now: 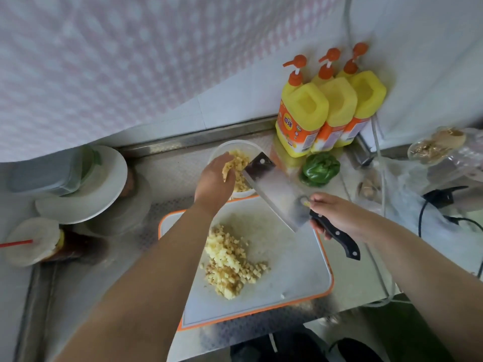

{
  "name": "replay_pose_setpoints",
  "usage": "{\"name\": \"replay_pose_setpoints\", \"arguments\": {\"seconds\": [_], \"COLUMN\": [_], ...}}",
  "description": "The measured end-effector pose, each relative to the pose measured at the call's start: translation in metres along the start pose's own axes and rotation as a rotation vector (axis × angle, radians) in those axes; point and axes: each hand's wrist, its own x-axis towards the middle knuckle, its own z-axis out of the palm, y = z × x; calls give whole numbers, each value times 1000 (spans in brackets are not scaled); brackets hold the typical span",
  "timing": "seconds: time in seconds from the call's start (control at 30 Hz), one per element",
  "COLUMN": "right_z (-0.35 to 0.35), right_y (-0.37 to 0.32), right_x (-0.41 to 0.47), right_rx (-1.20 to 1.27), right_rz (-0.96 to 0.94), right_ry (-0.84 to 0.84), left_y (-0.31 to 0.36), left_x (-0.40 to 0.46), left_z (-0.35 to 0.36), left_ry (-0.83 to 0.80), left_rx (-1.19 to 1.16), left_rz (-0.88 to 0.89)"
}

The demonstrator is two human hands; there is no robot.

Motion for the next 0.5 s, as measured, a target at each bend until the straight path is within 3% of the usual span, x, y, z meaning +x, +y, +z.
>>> {"name": "replay_pose_setpoints", "arguments": {"seconds": [0.13, 0.2, 0.33, 0.5], "right_z": [8, 18, 38, 54], "right_y": [45, 68, 106, 128], "right_x": [1, 3, 8, 7], "right_rx": [-51, -157, -277, -273], "right_rz": [9, -8, 53, 133], "right_ry": [36, 49, 129, 227], "left_y": [-32, -59, -99, -106], "left_x": [-56, -74, -93, -105], "left_z": [-11, -12, -1, 11], "left_ry": [171, 84, -239, -324], "left_rx": [-51, 7, 267, 337], "left_rz": [-108, -175, -221, -67]}}
